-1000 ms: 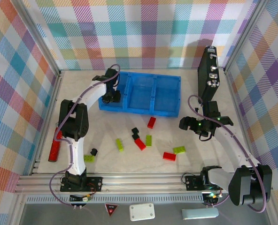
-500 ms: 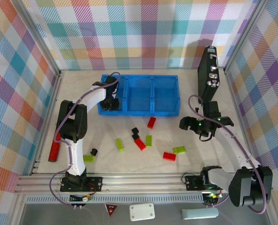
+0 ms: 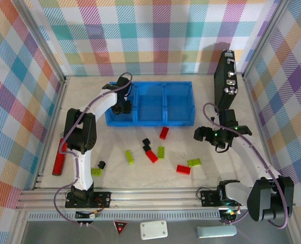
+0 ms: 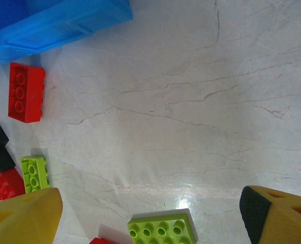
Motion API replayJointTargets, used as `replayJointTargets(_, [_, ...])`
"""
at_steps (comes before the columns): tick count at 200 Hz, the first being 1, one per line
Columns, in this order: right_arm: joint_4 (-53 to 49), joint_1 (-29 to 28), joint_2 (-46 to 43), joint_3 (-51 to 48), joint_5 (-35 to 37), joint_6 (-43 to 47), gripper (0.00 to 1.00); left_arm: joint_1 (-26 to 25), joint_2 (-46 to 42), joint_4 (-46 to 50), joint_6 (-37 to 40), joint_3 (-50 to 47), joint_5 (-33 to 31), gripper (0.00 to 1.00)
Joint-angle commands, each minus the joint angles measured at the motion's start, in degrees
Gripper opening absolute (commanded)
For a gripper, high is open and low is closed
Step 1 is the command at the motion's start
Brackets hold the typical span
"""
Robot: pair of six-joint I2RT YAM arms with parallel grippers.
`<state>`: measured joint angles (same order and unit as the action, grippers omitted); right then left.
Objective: Sort the legos into containers by color
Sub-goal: Place the lego in the container.
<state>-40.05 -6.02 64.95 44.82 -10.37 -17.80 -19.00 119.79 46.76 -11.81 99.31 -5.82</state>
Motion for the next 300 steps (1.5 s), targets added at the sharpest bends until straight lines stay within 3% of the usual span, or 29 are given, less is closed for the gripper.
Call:
replayJointTargets(1, [-0.98,-0.21,0.03,2.25,-0.73,0.97,0.91,0.11,4.0,2.49,-1.11,4.49,-1.52,0.14])
replayJointTargets(88, [-2.13,-0.17,-1.75,1.58,0.35,0.71,0.92,1.95,11.41,3.24,-0.58,10.64,-0.1,0.17])
replayJointTargets(220, [-1.96,-0.21,-0.97,2.02,-0.53,0.4,0.92,2.28,5.12,2.19,-0.67,8.36,-3.79,0.16])
replayJointTargets(300, [-1.94,-0.22,-0.7,1.94,-0.61,0.41,0.92,3.0,8.21,2.43,-0.15,8.01,-1.78,0.22])
